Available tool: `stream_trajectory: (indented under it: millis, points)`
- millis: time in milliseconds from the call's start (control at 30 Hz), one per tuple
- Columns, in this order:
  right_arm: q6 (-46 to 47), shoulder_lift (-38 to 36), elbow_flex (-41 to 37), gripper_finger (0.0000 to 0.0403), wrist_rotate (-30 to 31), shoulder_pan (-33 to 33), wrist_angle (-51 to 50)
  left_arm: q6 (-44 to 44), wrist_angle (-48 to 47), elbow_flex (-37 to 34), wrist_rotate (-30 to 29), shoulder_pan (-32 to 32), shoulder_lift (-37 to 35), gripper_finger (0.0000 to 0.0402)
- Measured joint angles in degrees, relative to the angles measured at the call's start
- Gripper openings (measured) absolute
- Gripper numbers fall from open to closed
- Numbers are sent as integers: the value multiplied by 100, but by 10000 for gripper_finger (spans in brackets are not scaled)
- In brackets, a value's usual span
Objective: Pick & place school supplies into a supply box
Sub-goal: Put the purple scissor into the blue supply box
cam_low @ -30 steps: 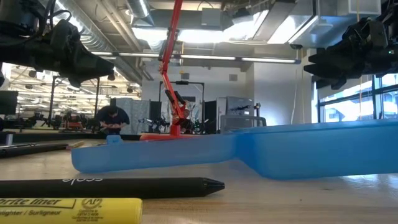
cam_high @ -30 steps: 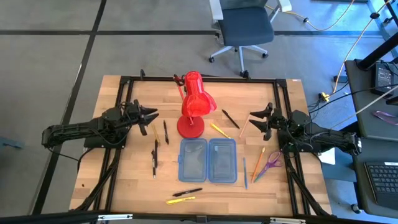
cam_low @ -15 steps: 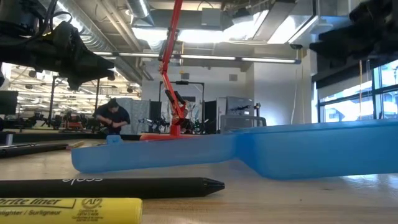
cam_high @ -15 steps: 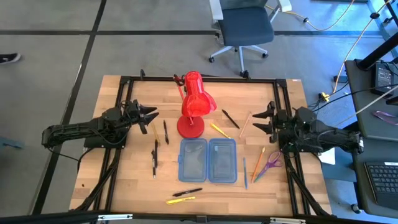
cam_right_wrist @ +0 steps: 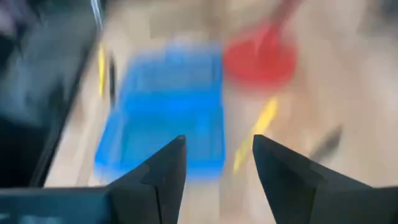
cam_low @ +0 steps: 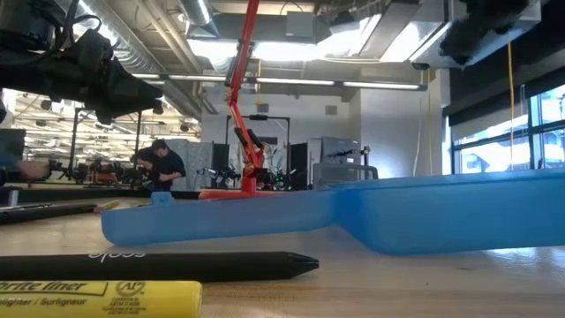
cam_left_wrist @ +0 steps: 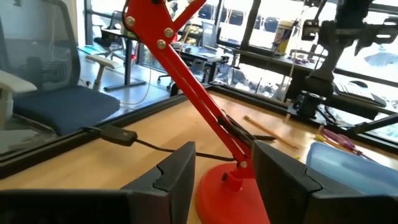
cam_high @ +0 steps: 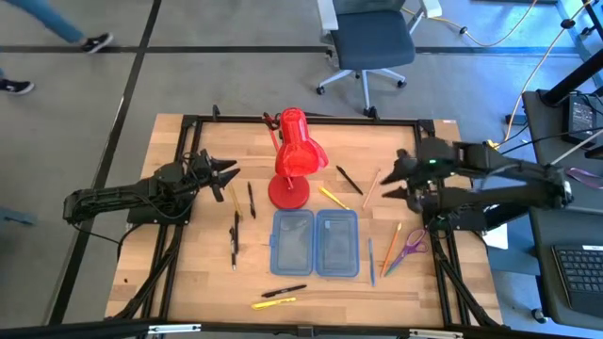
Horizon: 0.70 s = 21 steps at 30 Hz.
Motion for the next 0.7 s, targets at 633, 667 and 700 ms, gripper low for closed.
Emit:
stream_trajectory:
  millis: [633,667,700]
  points:
    - [2253,3291,550,189,509,3009,-3080,-13,-2,0,-44,-1,2,153]
    - [2254,3440,550,189,509,3170,-3084,-13,-2,1,-46,-1,0,153]
    - [2236,3594,550,189,514,3329,-3085,-13,-2,0,-46,-2,2,154]
